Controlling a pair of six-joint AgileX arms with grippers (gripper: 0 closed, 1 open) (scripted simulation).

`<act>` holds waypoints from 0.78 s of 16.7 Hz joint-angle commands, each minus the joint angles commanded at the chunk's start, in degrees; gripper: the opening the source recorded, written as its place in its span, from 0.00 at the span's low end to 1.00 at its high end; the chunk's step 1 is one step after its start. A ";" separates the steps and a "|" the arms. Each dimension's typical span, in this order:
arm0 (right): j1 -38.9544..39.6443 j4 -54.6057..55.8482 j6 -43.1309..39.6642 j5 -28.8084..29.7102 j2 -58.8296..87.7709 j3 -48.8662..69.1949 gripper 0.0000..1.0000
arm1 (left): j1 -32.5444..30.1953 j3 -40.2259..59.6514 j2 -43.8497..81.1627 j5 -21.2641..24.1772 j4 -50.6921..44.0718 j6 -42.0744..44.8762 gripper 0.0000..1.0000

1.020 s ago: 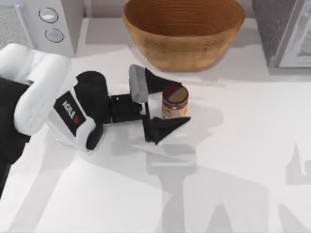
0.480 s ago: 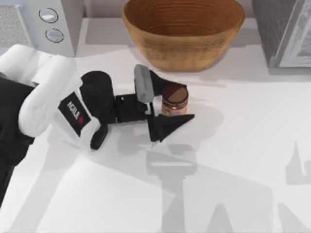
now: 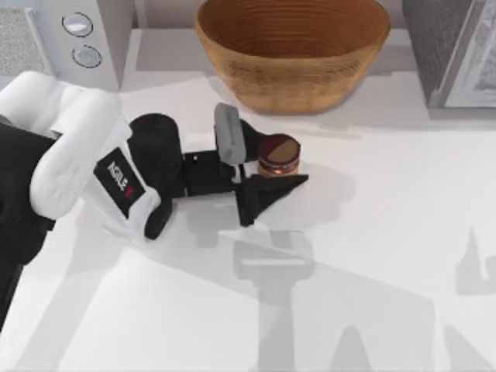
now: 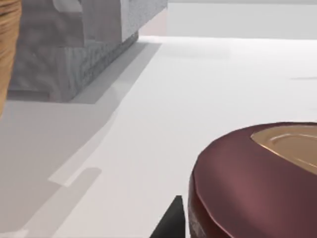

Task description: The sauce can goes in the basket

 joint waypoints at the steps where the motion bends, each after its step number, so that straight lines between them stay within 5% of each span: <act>1: 0.00 0.00 0.00 0.00 0.00 0.00 1.00 | 0.00 0.00 0.00 0.00 0.00 0.00 0.02; 13: 0.00 0.00 0.00 0.00 0.00 0.00 1.00 | 0.78 -2.16 -2.08 0.64 -0.01 0.14 0.00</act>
